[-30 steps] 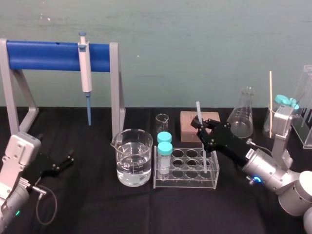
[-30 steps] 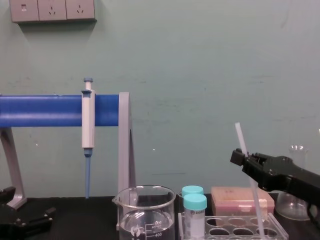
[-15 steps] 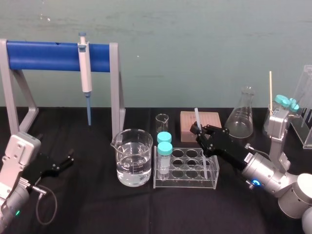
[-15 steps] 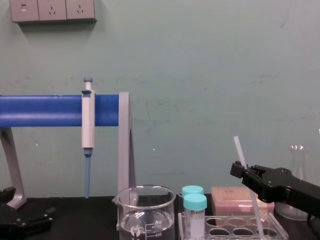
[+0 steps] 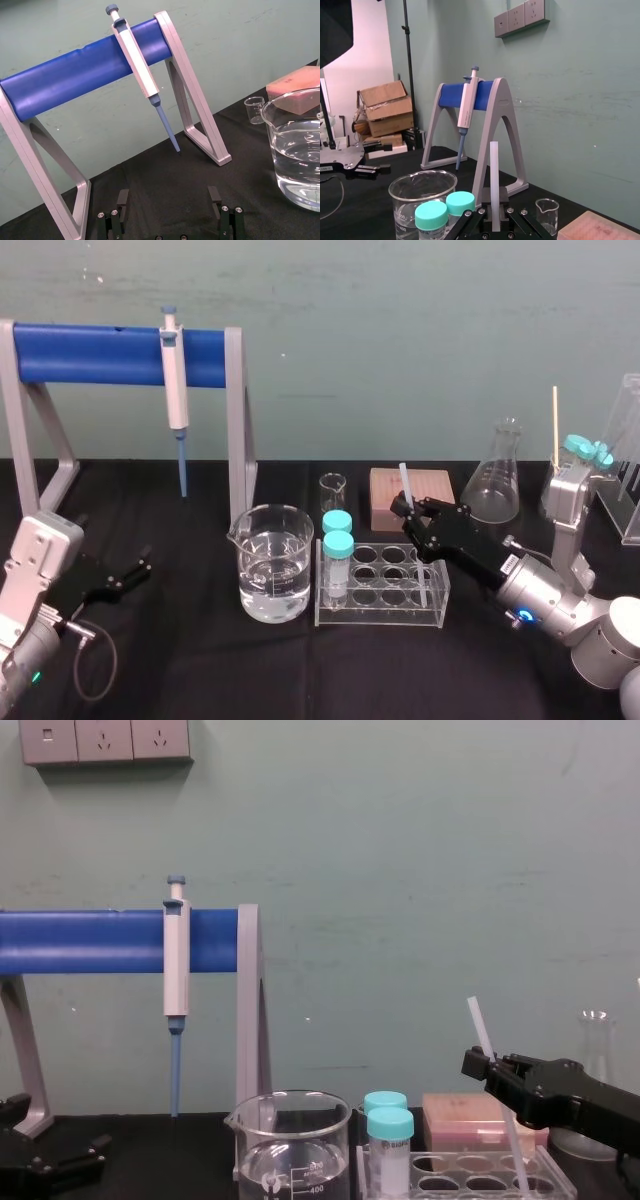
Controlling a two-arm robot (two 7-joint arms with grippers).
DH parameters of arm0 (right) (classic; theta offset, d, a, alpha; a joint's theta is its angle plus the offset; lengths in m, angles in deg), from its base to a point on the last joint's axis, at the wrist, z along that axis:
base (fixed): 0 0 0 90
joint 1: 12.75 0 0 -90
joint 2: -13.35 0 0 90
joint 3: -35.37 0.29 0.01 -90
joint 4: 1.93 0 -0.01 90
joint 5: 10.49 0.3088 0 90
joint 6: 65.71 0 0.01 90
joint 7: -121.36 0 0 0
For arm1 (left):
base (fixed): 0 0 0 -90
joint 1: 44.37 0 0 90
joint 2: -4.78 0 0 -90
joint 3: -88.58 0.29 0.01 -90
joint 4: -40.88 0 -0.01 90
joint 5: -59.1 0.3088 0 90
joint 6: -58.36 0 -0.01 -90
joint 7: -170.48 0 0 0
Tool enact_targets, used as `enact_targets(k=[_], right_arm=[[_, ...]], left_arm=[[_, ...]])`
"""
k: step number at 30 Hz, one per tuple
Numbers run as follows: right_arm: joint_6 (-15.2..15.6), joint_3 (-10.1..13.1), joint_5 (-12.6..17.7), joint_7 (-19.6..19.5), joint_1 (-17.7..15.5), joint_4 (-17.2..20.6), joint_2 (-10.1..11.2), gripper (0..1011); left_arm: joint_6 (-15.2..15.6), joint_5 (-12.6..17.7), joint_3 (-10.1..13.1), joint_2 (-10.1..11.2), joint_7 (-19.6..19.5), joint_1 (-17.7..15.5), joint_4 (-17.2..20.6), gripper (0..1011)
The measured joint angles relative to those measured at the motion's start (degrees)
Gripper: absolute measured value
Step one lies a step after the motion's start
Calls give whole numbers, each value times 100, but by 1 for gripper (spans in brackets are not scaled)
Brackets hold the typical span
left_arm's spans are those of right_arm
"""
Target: Pick up the stirring rod with one hand, then place it down.
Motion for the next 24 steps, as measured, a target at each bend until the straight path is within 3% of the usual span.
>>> enact_targets(k=[8, 24], right_arm=[[-5, 2, 8, 7, 3, -6, 0, 86], [-13, 2, 23, 20, 9, -14, 0, 574]], left_arm=[[0, 0, 0, 0, 0, 0, 0, 1000], [0, 0, 0, 0, 0, 0, 0, 1000]])
